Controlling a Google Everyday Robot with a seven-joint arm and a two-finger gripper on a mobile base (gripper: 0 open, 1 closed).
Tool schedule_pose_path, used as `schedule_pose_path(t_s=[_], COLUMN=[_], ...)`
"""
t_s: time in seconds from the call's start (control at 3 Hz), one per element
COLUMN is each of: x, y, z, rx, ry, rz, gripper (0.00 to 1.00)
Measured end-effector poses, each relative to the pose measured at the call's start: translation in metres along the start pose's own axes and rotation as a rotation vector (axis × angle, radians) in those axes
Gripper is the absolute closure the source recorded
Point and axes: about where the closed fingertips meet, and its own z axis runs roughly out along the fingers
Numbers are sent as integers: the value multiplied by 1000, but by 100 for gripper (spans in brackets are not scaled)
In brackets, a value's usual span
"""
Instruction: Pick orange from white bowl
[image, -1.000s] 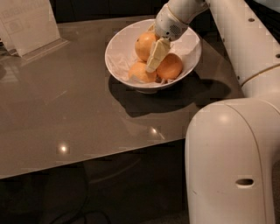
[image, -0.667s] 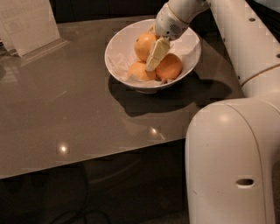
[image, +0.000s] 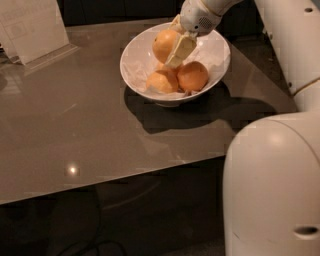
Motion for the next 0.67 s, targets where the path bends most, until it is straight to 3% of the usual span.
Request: schedule_pose_path(t_s=[0.33, 0.67], x=[-16, -24], y=[13, 40], z=[-40, -55], rx=[111, 176], ry=[-75, -236], rz=[-9, 19], gripper=[100, 100])
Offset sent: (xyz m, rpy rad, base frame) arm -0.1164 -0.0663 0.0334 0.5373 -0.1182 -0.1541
